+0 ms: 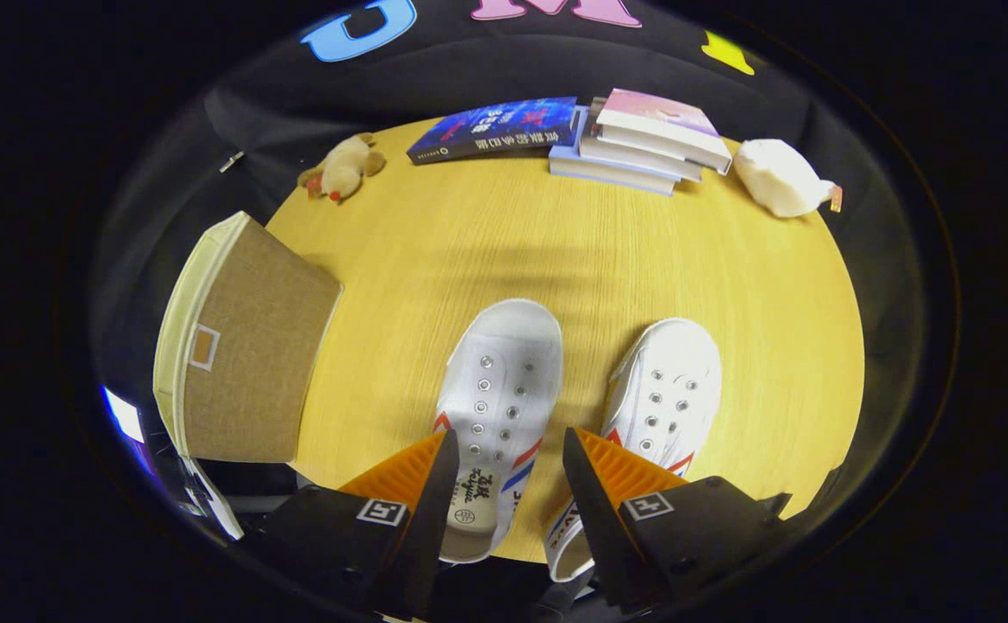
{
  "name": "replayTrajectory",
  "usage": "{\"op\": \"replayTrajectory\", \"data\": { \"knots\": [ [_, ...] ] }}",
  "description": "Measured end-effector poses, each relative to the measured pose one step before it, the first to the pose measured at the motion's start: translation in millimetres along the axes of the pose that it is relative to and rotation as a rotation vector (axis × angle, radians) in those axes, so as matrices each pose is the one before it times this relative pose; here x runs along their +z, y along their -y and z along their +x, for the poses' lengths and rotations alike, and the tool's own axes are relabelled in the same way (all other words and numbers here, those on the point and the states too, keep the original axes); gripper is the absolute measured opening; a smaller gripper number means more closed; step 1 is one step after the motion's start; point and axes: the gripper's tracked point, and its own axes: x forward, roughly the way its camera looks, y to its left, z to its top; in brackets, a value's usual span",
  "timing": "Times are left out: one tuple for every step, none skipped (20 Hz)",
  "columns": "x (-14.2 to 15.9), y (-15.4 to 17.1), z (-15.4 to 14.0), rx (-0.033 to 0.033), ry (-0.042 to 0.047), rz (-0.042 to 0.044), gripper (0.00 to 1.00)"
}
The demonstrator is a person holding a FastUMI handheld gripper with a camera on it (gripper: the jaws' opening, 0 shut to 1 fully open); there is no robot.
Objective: Open the storage box then place both shoes into the box .Put the left shoe in first, then the right shoe, with the right side of both shoes facing outward in a uniform manner.
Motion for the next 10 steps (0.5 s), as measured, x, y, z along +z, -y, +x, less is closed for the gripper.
{"op": "replayTrajectory", "data": {
  "knots": [
    [-3.18, 3.19, 7.9, -0.00927, -0.01606, 0.0041, 0.75],
    [-3.34, 1.41, 7.82, -0.00873, -0.01887, 0.00313, 0.75],
    [-2.13, -0.63, 6.14, 0.00152, -0.00887, 0.00547, 0.75],
    [-1.21, -1.75, 5.66, 0.00441, -0.00896, 0.01022, 0.68],
    [-0.99, -1.0, 3.94, -0.00349, -0.00712, 0.01319, 0.63],
    [0.81, 1.46, 1.52, -0.0109, -0.00738, 0.00777, 0.52],
    [-0.68, 7.24, 0.82, -0.04051, -0.0065, -0.00133, 0.53],
    [-0.3, 7.3, -11.02, -0.00736, -0.02094, -0.0071, 0.35],
    [-1.22, -3.8, 12.0, -0.00798, 0.00621, 0.00762, 0.18],
    [1.0, -1.94, -2.34, 0.00057, -0.00339, 0.01179, 0.14]
  ]
}}
